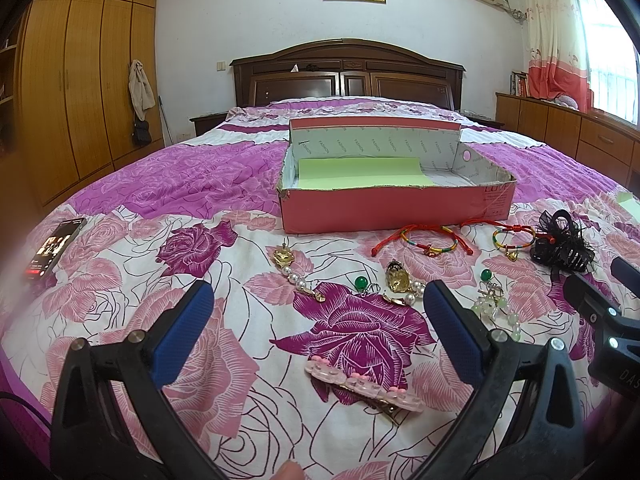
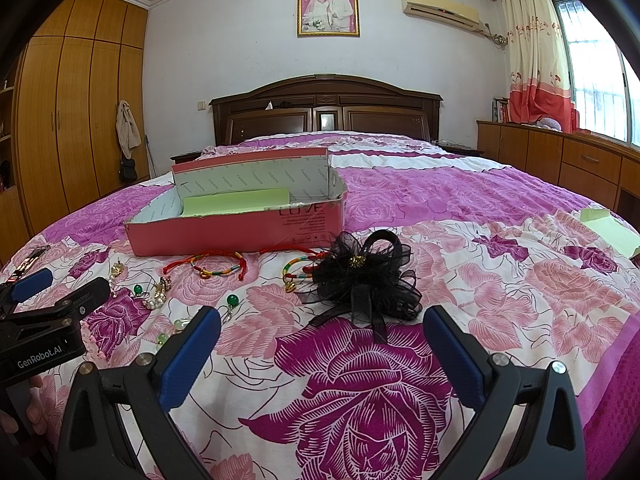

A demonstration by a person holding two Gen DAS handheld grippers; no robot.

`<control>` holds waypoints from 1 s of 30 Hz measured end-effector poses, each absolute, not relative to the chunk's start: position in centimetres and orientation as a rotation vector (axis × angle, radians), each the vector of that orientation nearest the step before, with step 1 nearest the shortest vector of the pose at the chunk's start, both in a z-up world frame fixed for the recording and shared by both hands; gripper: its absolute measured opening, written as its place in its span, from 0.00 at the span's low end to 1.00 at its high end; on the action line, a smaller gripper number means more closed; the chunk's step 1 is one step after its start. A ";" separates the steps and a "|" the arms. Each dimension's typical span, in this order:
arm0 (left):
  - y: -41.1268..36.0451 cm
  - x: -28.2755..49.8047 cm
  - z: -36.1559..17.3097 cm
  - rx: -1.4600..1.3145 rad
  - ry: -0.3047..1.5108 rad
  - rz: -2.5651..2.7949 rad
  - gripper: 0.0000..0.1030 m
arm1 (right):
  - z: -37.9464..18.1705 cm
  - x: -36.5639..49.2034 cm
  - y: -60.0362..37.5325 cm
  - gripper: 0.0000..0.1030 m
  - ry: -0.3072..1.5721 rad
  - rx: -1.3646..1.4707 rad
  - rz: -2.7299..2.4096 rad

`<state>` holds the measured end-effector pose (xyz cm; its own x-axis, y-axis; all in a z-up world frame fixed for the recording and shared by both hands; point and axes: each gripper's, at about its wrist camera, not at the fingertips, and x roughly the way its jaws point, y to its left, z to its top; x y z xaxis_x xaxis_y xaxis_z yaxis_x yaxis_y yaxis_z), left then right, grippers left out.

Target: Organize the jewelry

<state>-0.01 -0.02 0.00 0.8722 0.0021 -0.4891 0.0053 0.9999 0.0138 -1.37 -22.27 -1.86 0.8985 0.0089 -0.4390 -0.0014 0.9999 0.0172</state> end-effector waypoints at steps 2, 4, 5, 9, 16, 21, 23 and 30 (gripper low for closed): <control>0.0 0.0 0.0 0.015 0.511 -0.002 0.95 | -1.9 -1.4 -22.3 1.00 0.454 0.017 0.005; 0.0 0.0 0.0 0.015 0.511 -0.002 0.95 | -1.9 -1.4 -22.3 1.00 0.454 0.016 0.005; 0.0 0.0 0.0 0.015 0.511 -0.002 0.95 | -1.9 -1.4 -22.3 1.00 0.454 0.017 0.005; -0.1 0.0 0.0 0.018 0.515 -0.007 0.95 | -1.8 -1.4 -22.3 1.00 0.454 0.016 0.005; -1.1 0.0 0.5 0.037 0.555 -0.066 0.95 | -1.4 -1.6 -22.1 1.00 0.451 0.010 -0.002; -1.4 0.5 0.9 0.049 0.587 -0.109 0.95 | -0.6 -1.5 -22.5 1.00 0.460 0.013 -0.001; -1.4 0.9 1.3 0.050 0.608 -0.132 0.95 | -0.1 -1.1 -22.8 1.00 0.464 0.018 -0.011; -0.4 3.1 2.0 0.031 0.683 -0.161 0.95 | 0.7 2.5 -24.3 1.00 0.548 0.044 -0.075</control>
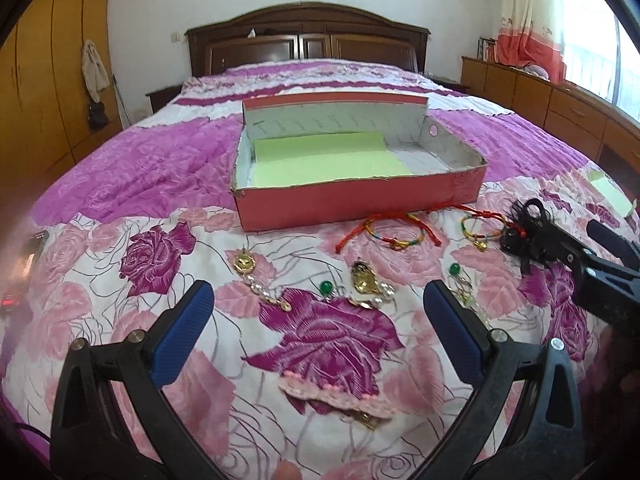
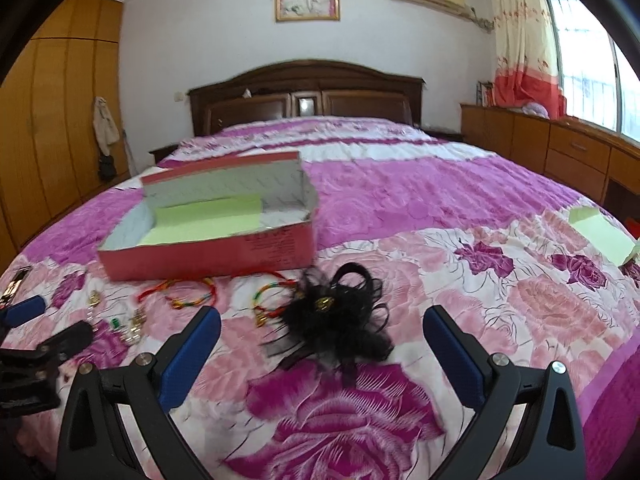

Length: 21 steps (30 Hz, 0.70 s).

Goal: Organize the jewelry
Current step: 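Grasp the gold pearl pendant with the left tool while the right tool grasps the black bow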

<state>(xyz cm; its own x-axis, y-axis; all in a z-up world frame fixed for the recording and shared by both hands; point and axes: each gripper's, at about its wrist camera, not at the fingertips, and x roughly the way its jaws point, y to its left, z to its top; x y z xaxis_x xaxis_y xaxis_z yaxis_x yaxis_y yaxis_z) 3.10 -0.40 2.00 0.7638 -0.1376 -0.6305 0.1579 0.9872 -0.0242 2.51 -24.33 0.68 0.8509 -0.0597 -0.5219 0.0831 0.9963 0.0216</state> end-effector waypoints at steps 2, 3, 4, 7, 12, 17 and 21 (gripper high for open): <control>0.1 3.9 2.1 0.019 0.703 -0.167 0.95 | 0.5 3.3 -24.6 1.00 0.575 0.052 -0.088; 0.5 4.6 2.1 0.009 0.721 -0.178 0.95 | 0.3 4.0 -25.0 1.00 0.601 0.066 -0.091; 0.7 4.9 2.1 0.005 0.732 -0.185 0.94 | 0.1 4.3 -25.2 1.00 0.613 0.073 -0.093; 1.2 6.3 1.7 0.007 0.774 -0.179 0.91 | -0.6 5.6 -25.8 1.00 0.666 0.100 -0.097; 2.2 8.5 0.2 -0.018 0.861 -0.169 0.76 | -1.6 6.8 -26.3 1.00 0.727 0.122 -0.092; 2.7 9.4 -1.1 -0.026 0.926 -0.154 0.59 | -2.5 7.5 -26.7 1.00 0.768 0.140 -0.090; 2.9 10.0 -1.2 -0.022 0.926 -0.148 0.51 | -3.1 8.0 -26.9 1.00 0.788 0.155 -0.085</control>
